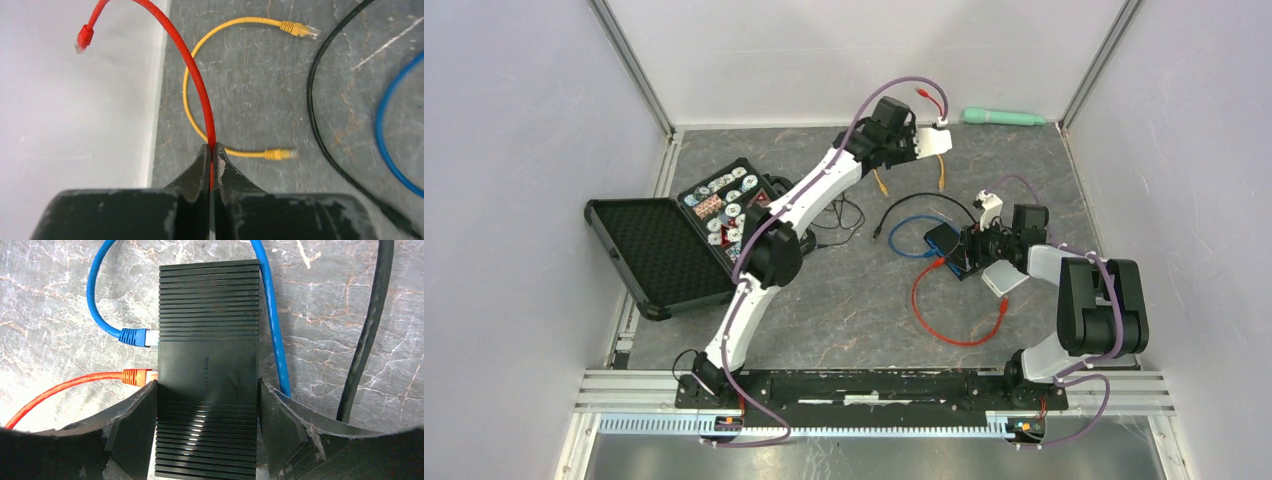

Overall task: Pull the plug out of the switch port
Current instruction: Place the connector at the center of the board.

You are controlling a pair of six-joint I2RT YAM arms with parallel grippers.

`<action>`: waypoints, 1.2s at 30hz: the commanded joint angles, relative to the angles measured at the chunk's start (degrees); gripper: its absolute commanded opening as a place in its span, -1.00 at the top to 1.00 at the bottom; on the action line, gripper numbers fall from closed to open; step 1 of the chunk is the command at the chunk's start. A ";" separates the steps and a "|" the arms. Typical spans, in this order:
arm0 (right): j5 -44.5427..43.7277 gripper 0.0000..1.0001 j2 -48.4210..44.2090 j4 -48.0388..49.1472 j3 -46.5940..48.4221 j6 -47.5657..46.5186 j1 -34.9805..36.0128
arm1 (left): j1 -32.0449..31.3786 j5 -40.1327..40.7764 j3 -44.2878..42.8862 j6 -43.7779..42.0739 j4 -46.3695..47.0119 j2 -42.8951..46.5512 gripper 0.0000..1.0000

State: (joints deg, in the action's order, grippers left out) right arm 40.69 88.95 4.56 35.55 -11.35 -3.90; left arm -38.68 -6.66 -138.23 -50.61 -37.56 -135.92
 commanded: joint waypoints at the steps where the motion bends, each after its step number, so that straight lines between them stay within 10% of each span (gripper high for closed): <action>1: 2.91 0.86 -2.59 -1.16 -0.72 -2.18 -0.14 | -0.39 1.84 -4.01 2.29 11.76 -5.35 0.96; 18: 2.84 0.85 -3.26 0.10 -1.31 -1.62 -0.14 | -3.77 1.01 -1.91 5.97 11.65 -14.02 0.67; 31: 3.08 0.85 -6.14 0.65 -0.74 -1.69 -0.14 | -1.04 0.22 6.54 22.25 9.32 -1.93 -0.98; 36: 4.34 0.84 -6.40 0.86 -0.63 -1.58 -0.05 | 1.11 -3.53 16.78 30.99 9.05 9.76 -0.99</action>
State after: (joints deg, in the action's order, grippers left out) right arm 41.82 84.49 2.92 34.24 -12.93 -3.90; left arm -39.33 -6.31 -126.32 -30.41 -29.89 -140.77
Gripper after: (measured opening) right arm 0.716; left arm 0.993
